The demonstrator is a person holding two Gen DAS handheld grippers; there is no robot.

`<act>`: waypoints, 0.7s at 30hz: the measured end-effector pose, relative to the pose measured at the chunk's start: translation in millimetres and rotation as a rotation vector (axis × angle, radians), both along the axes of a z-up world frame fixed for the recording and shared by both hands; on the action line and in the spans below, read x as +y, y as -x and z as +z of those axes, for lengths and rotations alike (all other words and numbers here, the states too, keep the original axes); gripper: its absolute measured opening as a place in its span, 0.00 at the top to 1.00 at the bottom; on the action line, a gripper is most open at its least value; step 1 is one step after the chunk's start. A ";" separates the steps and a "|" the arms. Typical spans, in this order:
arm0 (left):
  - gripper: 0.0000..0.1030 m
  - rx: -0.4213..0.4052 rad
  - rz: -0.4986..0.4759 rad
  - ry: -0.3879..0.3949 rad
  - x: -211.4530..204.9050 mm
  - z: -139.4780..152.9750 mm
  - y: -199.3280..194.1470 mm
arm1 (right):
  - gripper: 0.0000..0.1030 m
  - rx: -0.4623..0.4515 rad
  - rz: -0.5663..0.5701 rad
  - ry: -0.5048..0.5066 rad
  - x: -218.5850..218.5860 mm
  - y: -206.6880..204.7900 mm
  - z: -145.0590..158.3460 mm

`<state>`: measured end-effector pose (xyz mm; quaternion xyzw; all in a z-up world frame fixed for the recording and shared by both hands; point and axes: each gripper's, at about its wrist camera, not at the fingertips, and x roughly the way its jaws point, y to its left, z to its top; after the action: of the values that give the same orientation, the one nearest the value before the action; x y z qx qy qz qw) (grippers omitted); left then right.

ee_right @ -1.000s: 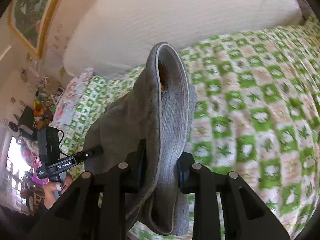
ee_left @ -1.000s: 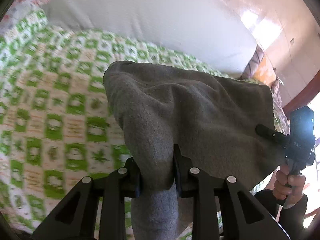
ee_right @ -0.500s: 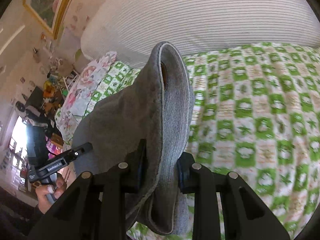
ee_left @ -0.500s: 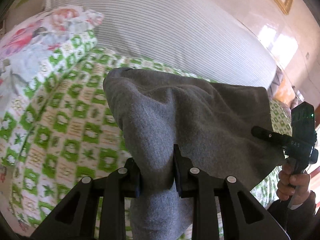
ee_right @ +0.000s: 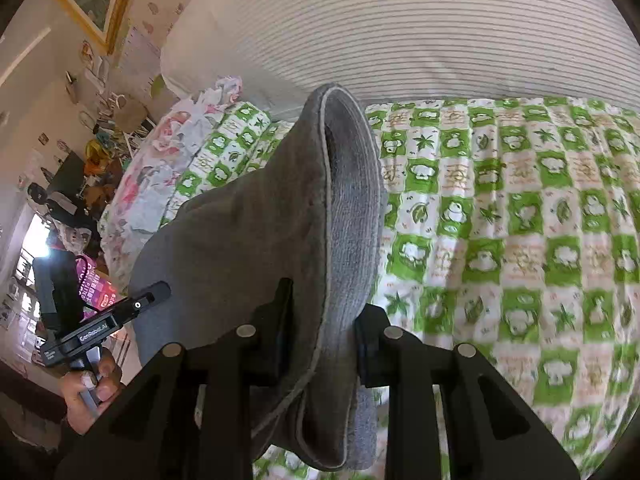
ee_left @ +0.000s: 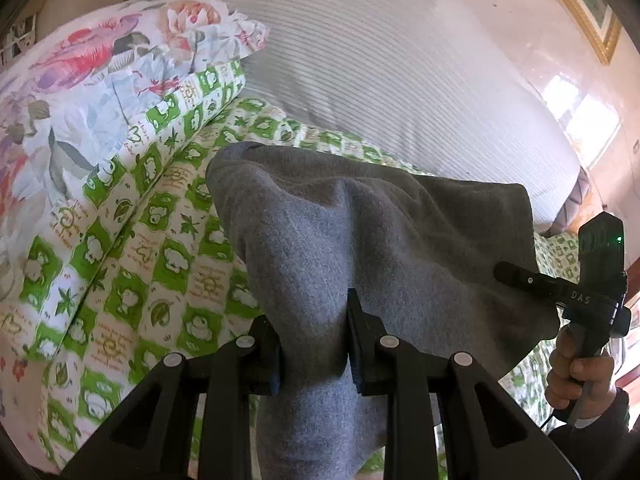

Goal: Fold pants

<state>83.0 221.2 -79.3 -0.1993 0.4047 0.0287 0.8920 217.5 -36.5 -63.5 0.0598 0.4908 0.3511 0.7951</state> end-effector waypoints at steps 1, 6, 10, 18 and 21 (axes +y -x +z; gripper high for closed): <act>0.76 0.004 0.004 0.004 4.2 -2.4 -4.7 | 0.73 0.002 0.001 0.005 3.6 -3.8 -2.5; 0.76 0.009 0.024 -0.006 19.4 -7.6 -20.9 | 0.73 0.013 0.008 -0.001 20.0 -25.7 -15.6; 0.76 0.009 0.027 -0.017 29.1 -11.5 -32.8 | 0.73 0.023 0.014 -0.030 27.6 -42.2 -26.9; 0.76 0.075 0.007 0.001 31.4 -44.8 -47.7 | 0.73 0.101 -0.024 -0.046 17.0 -57.1 -62.6; 0.76 0.069 0.010 0.028 31.9 -46.0 -41.8 | 0.73 0.120 -0.035 -0.083 9.1 -55.7 -61.1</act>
<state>124.7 253.1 -125.3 -0.2128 0.4347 0.0341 0.8744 273.2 -27.4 -124.6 0.1224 0.5214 0.3529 0.7672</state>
